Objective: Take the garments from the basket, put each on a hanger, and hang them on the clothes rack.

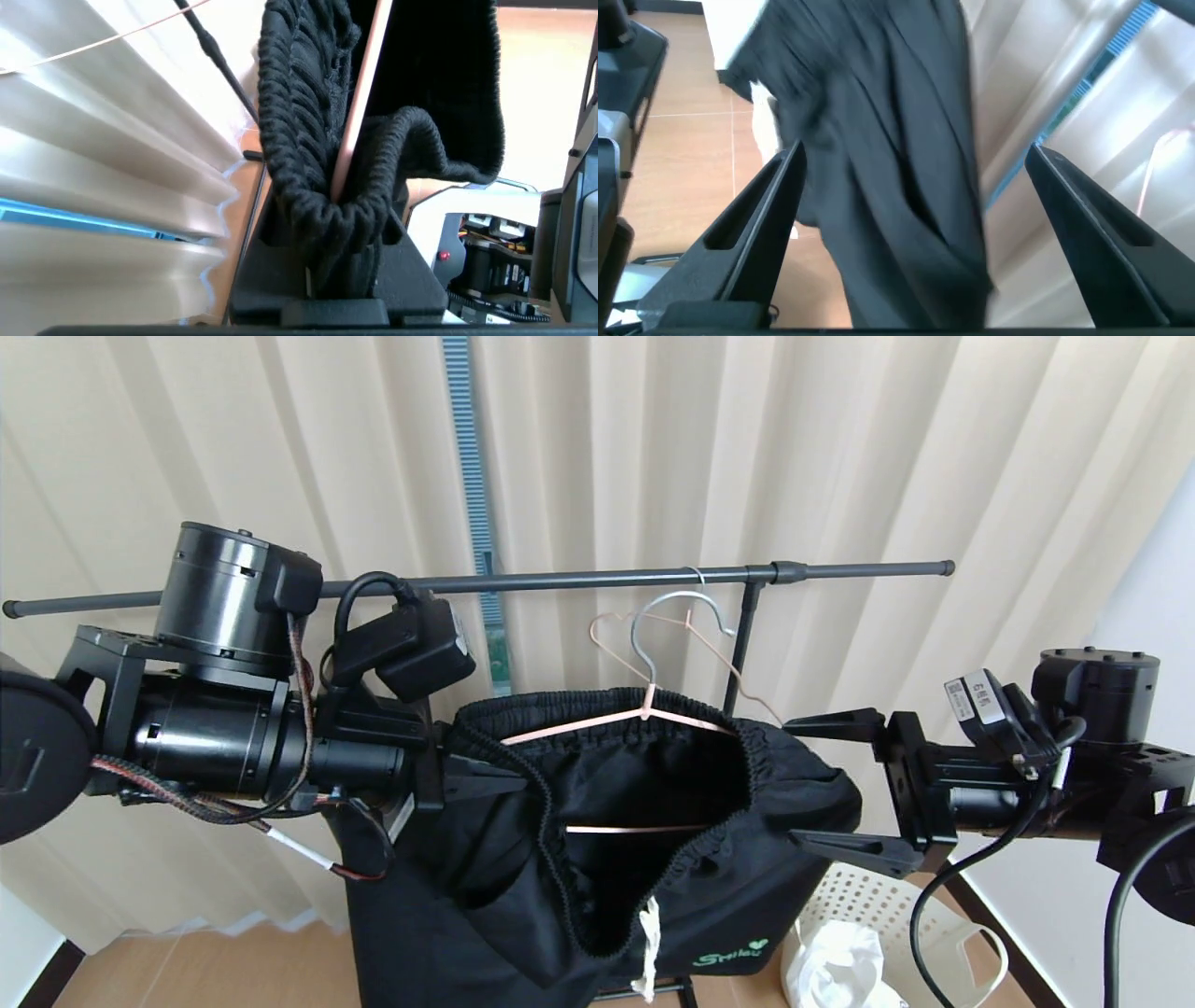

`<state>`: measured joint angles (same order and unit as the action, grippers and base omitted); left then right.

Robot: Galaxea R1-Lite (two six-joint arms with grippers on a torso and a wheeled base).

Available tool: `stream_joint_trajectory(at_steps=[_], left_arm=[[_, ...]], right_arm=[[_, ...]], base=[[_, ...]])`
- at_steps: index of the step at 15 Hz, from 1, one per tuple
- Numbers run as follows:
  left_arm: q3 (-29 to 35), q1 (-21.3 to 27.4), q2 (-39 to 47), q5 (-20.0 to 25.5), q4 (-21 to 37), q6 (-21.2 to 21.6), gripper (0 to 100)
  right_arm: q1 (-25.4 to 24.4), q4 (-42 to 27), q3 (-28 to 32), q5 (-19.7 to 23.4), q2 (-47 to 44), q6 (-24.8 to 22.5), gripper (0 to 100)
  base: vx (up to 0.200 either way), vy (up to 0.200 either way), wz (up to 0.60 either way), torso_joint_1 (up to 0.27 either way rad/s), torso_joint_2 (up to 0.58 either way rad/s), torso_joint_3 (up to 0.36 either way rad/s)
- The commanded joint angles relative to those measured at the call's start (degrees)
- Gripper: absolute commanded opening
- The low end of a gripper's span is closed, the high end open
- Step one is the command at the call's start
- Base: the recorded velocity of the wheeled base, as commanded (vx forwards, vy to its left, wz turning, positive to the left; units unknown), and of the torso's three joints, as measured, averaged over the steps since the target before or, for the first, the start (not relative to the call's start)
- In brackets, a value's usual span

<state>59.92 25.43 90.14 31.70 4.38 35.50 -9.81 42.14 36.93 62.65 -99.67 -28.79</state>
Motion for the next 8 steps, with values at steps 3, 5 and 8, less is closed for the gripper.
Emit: stream_joint_trajectory(at_steps=[3,5,8], left_arm=[[-2.0,-1.9,-4.8,0.0,-0.1,-2.1,0],[-2.0,-2.7,-5.8,0.0,-0.1,-3.0,0],[-2.3,-4.2,-7.2,0.0,0.0,-3.4,0]], right_arm=[[0.8,0.0,1.3,0.1,-3.9,-0.1,100],[0.8,0.1,1.4,0.0,-4.7,-0.1,100],[0.8,0.1,1.7,0.0,-6.9,-0.2,100]], base=[[0.000,0.000,0.00,0.000,0.00,0.000],[0.000,0.000,0.00,0.000,0.00,0.000],[0.000,0.000,0.00,0.000,0.00,0.000]])
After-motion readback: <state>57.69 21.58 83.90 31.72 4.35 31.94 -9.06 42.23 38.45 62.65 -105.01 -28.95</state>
